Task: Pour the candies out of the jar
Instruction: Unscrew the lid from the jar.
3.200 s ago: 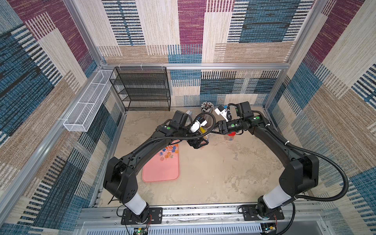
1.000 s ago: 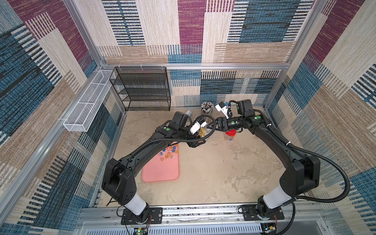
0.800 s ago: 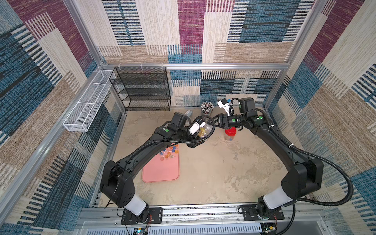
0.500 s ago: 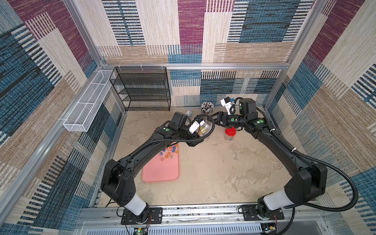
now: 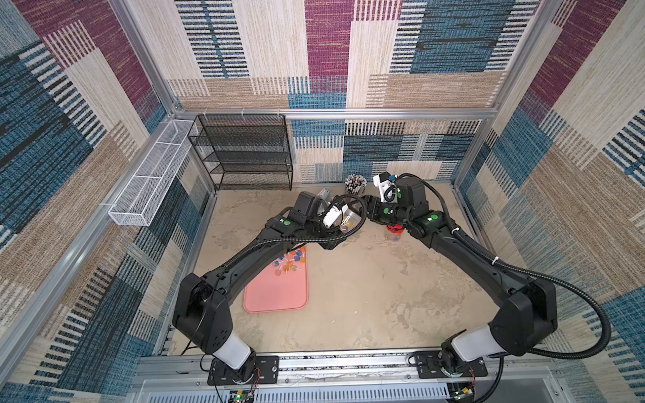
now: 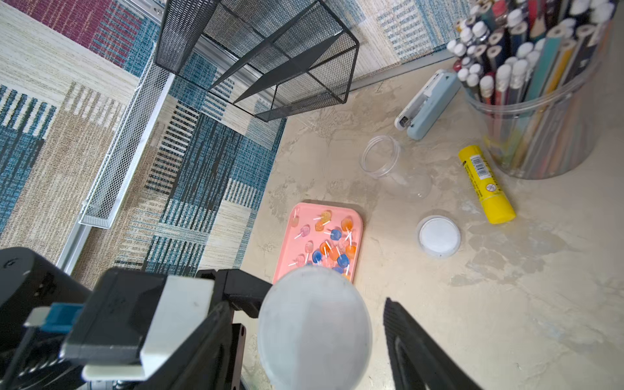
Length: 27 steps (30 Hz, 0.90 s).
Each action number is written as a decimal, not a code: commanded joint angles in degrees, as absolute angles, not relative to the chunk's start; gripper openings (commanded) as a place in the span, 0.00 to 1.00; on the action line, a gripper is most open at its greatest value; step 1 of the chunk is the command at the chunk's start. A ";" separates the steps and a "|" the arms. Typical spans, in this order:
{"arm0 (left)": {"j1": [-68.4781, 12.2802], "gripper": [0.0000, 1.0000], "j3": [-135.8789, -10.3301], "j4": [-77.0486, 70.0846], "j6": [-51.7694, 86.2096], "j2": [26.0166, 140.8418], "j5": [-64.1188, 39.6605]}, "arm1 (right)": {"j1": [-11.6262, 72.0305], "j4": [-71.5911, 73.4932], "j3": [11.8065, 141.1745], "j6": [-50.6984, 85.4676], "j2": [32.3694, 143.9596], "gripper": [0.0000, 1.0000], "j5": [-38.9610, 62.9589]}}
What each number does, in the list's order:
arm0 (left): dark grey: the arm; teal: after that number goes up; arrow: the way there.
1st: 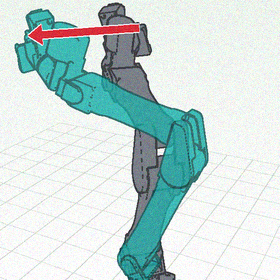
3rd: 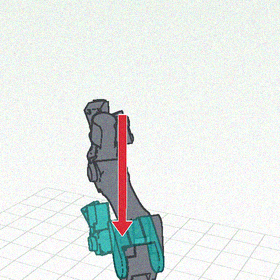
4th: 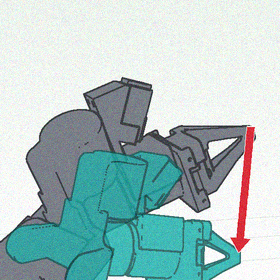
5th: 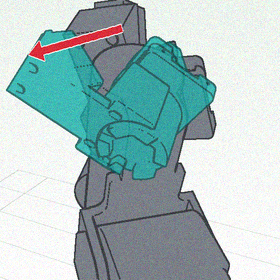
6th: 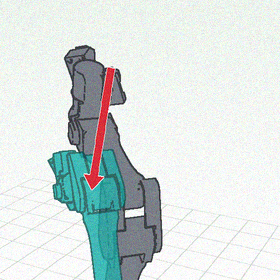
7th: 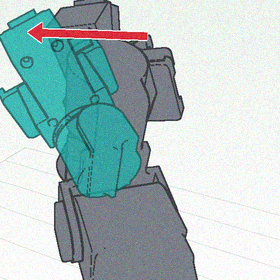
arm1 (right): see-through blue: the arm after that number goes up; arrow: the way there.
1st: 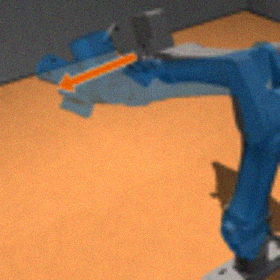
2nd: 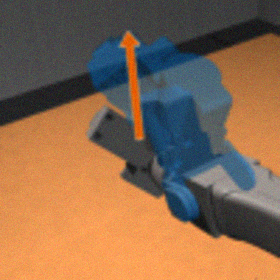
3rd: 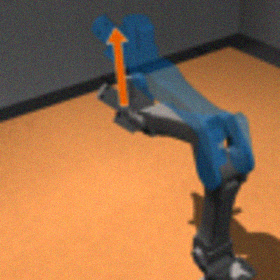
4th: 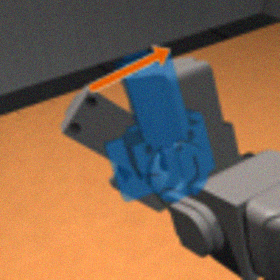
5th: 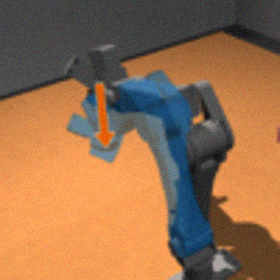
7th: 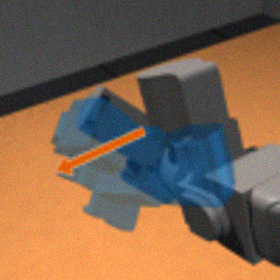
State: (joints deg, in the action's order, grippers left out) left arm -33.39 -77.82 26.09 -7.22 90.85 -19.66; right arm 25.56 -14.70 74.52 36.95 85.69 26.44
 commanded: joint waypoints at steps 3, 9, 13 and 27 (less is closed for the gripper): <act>-33.24 0.00 -77.65 23.55 -5.80 90.09 -19.33 | 26.19 -11.61 75.06 37.56 86.73 0.73 24.96; -33.29 0.00 -77.39 23.12 -5.32 89.82 -19.03 | 27.11 -11.66 75.04 37.36 87.59 0.71 24.36; -33.31 0.00 -76.91 22.66 -4.85 89.65 -19.01 | 27.42 -11.51 75.06 37.40 87.54 0.67 24.02; -33.31 0.00 -77.33 22.41 -4.24 89.18 -18.18 | 28.11 -12.27 75.06 37.25 87.91 0.72 23.03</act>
